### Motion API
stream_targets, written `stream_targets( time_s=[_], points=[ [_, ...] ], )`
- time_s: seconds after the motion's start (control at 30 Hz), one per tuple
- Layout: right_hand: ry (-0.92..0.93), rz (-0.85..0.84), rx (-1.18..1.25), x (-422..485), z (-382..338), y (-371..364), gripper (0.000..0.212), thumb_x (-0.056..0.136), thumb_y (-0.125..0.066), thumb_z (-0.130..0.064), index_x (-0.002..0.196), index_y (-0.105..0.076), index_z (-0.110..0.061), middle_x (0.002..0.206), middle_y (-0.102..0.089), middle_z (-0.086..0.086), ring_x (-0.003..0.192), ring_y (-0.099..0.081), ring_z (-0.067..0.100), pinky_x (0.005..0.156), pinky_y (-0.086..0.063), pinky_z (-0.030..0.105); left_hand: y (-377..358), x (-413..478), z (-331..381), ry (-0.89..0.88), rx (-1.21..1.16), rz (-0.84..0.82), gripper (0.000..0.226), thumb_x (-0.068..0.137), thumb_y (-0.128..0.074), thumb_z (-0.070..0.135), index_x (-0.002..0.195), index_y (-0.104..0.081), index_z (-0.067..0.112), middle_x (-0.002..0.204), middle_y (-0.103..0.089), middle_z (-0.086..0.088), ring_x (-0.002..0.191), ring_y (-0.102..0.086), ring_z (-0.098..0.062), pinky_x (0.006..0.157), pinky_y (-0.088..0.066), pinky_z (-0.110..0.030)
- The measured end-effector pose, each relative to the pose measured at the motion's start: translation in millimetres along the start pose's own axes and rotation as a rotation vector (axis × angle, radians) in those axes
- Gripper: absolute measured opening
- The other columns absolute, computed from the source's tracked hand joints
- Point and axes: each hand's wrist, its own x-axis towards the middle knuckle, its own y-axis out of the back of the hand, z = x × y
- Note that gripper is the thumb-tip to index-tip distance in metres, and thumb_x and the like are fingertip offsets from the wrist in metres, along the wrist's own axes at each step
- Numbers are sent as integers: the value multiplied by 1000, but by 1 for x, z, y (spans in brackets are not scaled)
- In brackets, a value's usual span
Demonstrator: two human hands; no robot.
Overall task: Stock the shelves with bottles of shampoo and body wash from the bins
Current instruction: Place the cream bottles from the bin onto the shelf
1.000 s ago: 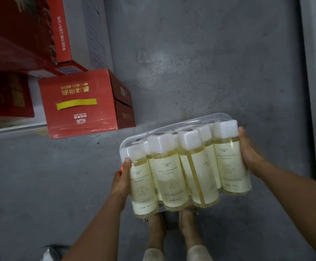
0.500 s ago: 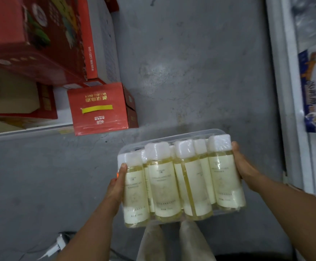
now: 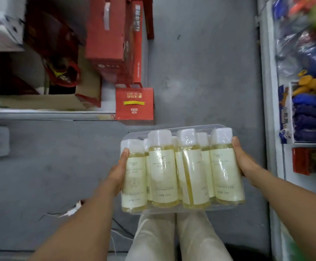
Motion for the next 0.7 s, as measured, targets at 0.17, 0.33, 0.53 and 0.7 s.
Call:
stream_targets(
  time_s=[0.17,0.33,0.53,0.7],
  points=[
    [53,-12,-48,-49,-23,-8,74,82,-24,-83,84,-65,-20,82,-68,4,79,-64,22,80,-47,39,35,-41,-25,37,-121,60,115,34,-44,108,108,-73,26,106,-75,-6,99,-70,-29,99,-51,-52],
    [70,-72,-169,-79,-55,-30,93,69,-26,-93,95,-70,-15,93,-72,11,89,-68,31,87,-54,47,65,-85,-44,78,-241,89,106,43,-42,103,107,-72,24,104,-75,-7,98,-69,-29,93,-53,-45],
    [199,-125,-375,-97,-100,-75,123,37,-21,-110,109,-71,-24,106,-73,9,95,-70,30,89,-56,50,106,-104,-85,91,-458,176,96,56,-46,99,106,-72,21,98,-76,-8,93,-71,-30,88,-56,-44],
    [275,-120,-486,-122,-135,-138,123,36,-22,-110,107,-72,-23,108,-71,11,95,-69,31,92,-54,49,160,-59,-149,160,-570,225,113,33,-49,107,105,-75,25,100,-77,-6,95,-72,-33,89,-55,-49]
  ],
)
